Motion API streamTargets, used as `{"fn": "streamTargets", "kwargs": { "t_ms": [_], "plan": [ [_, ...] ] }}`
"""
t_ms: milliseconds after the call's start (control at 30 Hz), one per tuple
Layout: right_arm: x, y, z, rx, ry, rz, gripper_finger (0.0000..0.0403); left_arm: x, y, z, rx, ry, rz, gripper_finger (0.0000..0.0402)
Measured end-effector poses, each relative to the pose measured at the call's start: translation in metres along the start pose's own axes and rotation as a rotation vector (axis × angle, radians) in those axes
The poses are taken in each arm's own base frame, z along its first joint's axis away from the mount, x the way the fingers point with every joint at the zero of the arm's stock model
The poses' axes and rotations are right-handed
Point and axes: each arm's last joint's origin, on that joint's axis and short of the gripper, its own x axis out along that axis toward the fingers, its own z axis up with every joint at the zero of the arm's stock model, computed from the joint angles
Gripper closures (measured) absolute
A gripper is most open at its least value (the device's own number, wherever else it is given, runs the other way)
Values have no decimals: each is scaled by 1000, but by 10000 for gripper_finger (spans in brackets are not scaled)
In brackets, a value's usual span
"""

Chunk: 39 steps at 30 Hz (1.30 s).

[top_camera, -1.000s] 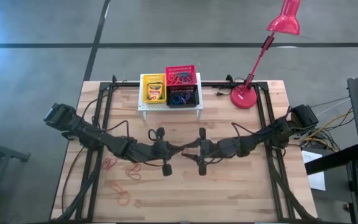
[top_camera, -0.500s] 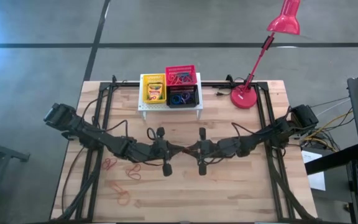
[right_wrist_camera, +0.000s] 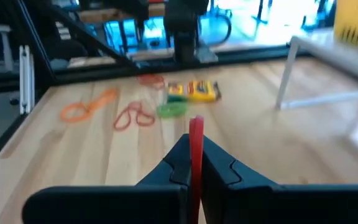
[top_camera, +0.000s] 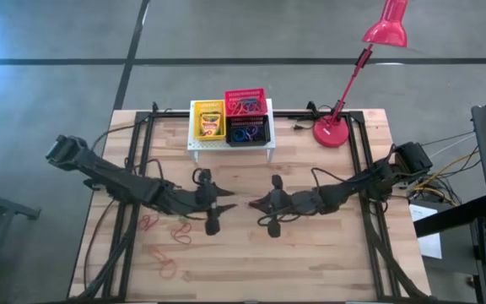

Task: Pick & Place Office Desk Supplies
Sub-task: Put the red rubber band into the black bin

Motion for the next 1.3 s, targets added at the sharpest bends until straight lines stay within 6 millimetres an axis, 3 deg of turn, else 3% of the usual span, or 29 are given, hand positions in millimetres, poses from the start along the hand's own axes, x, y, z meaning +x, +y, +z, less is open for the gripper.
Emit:
{"fn": "streamTargets", "kwargs": {
  "t_ms": [167,333,433,600,767,867,967,1067,1300],
  "plan": [
    [2,-3,-5,50,114,75,394,-9,5,-17,-91,101,23,233],
    [17,-23,17,94,103,146,394,-4,2,-45,-117,110,19,241],
    [28,-43,42,75,41,161,394,1,1,-59,-138,84,7,245],
    [45,-91,104,17,-7,74,394,7,1,-74,-178,19,-20,248],
    [44,-146,171,-56,36,-97,394,13,-2,-78,-178,-4,-30,248],
    [41,-180,196,-54,66,-187,394,16,-3,-80,-171,1,-28,248],
    [42,-215,207,-23,106,-269,394,16,-3,-80,-173,-4,-30,248],
    [48,-244,205,3,150,-327,394,16,-3,-80,-175,-6,-31,248],
    [65,-287,178,62,297,-385,394,16,-4,-79,-182,-15,-35,248]
  ]
}}
